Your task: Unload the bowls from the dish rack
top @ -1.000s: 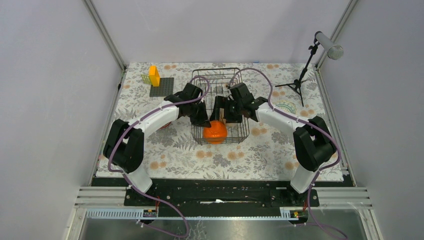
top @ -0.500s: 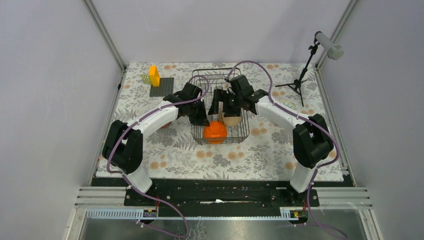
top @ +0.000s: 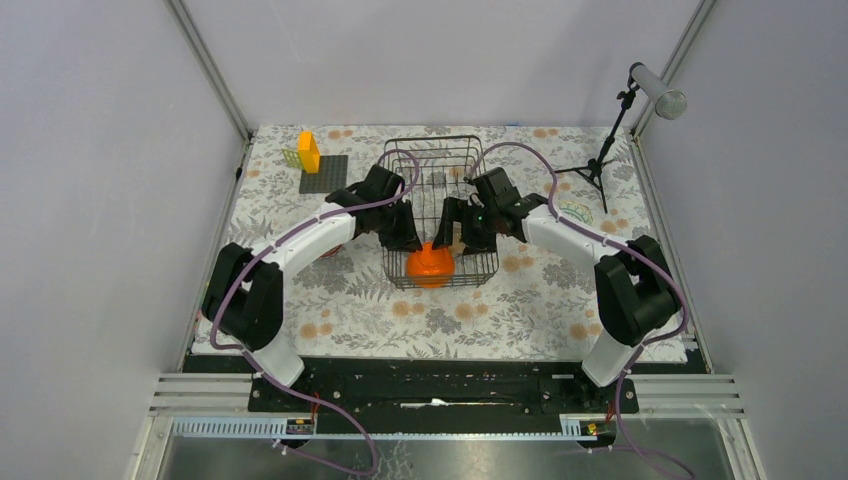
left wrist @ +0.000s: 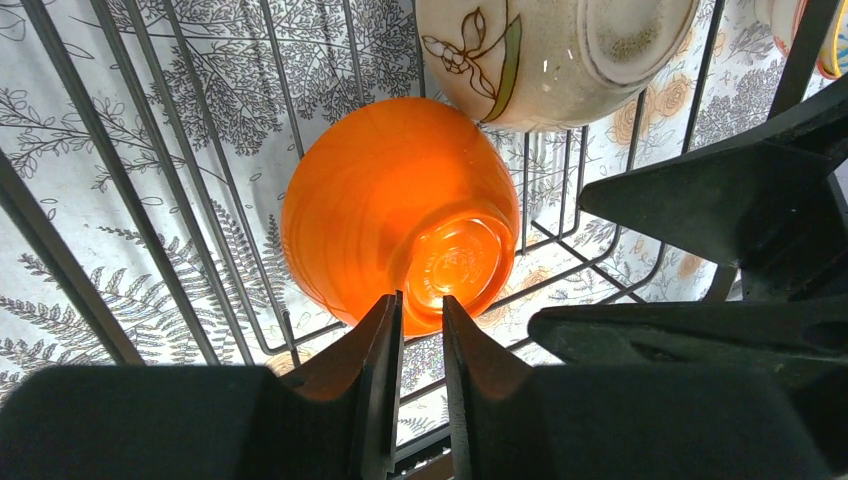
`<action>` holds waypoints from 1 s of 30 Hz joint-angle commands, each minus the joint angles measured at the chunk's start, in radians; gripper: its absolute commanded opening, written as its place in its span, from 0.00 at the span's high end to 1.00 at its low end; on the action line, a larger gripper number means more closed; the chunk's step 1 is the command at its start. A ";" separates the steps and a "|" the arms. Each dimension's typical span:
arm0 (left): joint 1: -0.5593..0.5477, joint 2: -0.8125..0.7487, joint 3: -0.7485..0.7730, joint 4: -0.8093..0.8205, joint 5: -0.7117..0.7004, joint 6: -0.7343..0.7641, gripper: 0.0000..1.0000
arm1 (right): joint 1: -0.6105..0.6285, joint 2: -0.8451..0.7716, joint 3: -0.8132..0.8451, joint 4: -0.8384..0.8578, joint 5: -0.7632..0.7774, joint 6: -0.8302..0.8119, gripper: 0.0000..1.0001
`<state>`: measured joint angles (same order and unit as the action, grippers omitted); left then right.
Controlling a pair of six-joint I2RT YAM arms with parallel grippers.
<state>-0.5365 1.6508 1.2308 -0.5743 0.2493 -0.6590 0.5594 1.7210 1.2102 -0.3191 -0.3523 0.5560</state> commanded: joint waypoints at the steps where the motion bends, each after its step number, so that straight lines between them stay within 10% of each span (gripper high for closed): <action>1: -0.011 0.010 0.039 0.021 0.001 -0.002 0.74 | -0.016 -0.066 -0.030 0.000 -0.014 -0.001 0.07; 30: -0.019 0.064 -0.030 0.050 0.030 -0.006 0.90 | -0.031 0.107 -0.149 0.261 -0.121 0.110 0.01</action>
<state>-0.5503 1.7058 1.2209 -0.5434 0.2813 -0.6666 0.5373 1.7992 1.0904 -0.1535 -0.4377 0.6449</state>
